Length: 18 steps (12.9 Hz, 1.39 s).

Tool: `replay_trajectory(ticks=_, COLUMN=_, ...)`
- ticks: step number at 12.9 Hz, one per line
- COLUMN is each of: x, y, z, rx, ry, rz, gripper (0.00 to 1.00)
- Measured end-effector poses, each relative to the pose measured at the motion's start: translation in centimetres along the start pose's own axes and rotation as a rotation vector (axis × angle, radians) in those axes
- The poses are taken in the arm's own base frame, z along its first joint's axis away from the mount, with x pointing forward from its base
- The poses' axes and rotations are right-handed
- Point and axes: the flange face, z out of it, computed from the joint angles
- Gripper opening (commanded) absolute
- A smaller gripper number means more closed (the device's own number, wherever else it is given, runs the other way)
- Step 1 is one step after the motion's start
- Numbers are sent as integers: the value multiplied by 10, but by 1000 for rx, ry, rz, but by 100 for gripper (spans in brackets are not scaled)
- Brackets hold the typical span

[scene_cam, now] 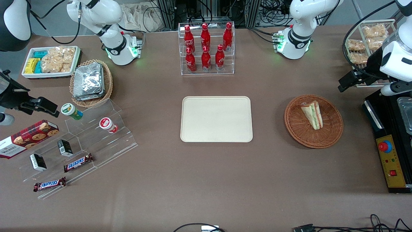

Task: Place sandwich from basket to tray
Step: 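Lower the open left gripper over the wrapped sandwich in the basket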

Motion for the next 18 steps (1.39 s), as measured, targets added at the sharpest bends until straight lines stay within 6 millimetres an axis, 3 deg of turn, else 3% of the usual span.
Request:
replay_trajectory(ticks=5, x=2, y=0, z=3, rx=-1, ry=-7, rz=2, gripper=100)
replay_trajectory(ticks=9, x=20, y=-12, z=27, rx=-8, ry=-59, rz=-19, gripper=100)
replay_trajectory(ticks=12, x=45, y=-34, z=67, rx=-4, ry=-135, rz=-52, gripper=100)
replay_trajectory(ticks=15, x=66, y=-43, z=118, rx=27, ry=-191, rz=-57, gripper=100)
replay_trajectory(ticks=18, x=54, y=-43, z=173, rx=42, ry=-169, rz=-59, gripper=100)
